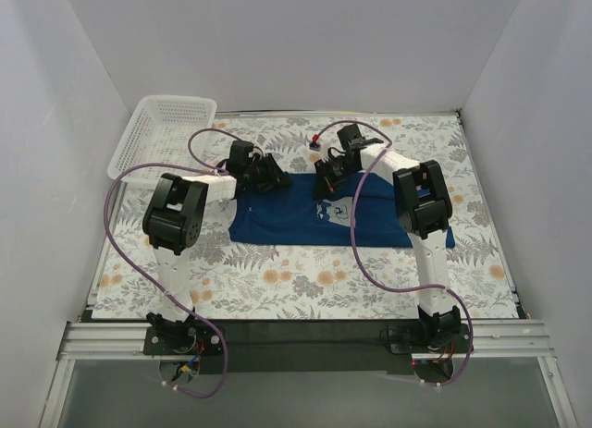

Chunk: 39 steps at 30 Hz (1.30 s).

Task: Fold and stack the t-shirts
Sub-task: Fold the tshirt

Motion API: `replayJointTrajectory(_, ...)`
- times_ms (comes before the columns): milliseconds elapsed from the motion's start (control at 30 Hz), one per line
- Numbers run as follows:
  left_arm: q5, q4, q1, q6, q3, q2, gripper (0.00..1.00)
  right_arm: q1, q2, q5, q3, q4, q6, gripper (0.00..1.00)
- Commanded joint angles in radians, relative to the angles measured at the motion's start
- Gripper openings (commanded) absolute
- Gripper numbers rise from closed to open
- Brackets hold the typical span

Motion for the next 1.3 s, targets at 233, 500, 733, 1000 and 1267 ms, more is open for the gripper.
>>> replayJointTrajectory(233,-0.264,-0.12,-0.002,0.034,0.119,0.042,0.19,0.005,-0.026,0.056,-0.048,0.02,-0.012,0.06)
replayJointTrajectory(500,-0.3,-0.123,-0.002,0.046,0.166,0.045,0.2,0.005,-0.082,0.055,-0.084,0.017,-0.041,0.07)
replayJointTrajectory(733,-0.292,-0.093,-0.002,0.179,0.116,-0.193,0.37,-0.012,-0.283,0.062,-0.104,-0.029,-0.153,0.2)
replayJointTrajectory(1000,-0.41,-0.225,0.006,0.278,-0.247,-0.724,0.77,-0.168,-0.444,0.107,-0.212,-0.05,-0.433,0.59)
replayJointTrajectory(1267,-0.35,-0.381,0.028,0.089,-0.585,-1.352,0.92,-0.345,-0.314,0.096,-0.011,-0.188,-0.76,0.7)
